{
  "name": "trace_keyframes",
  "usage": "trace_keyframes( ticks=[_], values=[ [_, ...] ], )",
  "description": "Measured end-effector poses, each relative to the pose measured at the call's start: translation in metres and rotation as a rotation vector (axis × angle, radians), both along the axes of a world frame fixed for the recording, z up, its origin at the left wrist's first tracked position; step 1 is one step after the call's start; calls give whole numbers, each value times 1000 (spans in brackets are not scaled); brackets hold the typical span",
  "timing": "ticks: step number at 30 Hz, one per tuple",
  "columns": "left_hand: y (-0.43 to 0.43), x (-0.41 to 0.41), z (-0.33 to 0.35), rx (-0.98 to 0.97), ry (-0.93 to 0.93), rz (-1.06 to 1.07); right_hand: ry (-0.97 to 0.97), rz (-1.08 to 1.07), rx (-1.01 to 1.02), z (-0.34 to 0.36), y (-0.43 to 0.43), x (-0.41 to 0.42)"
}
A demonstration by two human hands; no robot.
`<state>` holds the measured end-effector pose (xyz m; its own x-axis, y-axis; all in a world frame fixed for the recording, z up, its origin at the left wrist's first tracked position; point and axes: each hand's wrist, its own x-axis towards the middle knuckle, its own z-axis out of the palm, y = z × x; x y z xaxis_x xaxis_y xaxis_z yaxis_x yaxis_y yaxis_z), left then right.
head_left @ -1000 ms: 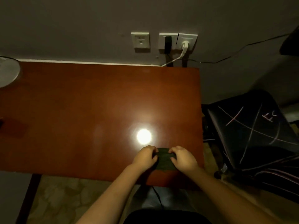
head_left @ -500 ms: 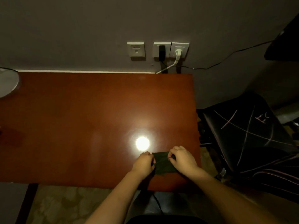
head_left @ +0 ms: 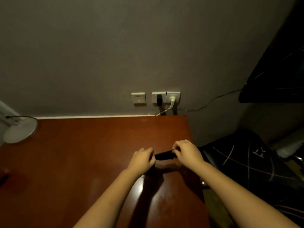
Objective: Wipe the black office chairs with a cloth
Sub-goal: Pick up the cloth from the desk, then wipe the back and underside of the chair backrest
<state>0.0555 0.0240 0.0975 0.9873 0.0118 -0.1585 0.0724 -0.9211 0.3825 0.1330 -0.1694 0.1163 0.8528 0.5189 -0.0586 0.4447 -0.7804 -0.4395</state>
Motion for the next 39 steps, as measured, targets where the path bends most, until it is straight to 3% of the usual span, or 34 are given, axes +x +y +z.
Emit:
trace_keyframes(
  ticks=[12,24,39],
  values=[
    [41,62,155,153,-421,-58,-341,-111,229,157,-1,63],
    [73,72,300,180,-771,-29,-594,-148,366,281,3,53],
    [87,52,342,122,-813,-83,-695,-106,257,305,12,18]
  ],
)
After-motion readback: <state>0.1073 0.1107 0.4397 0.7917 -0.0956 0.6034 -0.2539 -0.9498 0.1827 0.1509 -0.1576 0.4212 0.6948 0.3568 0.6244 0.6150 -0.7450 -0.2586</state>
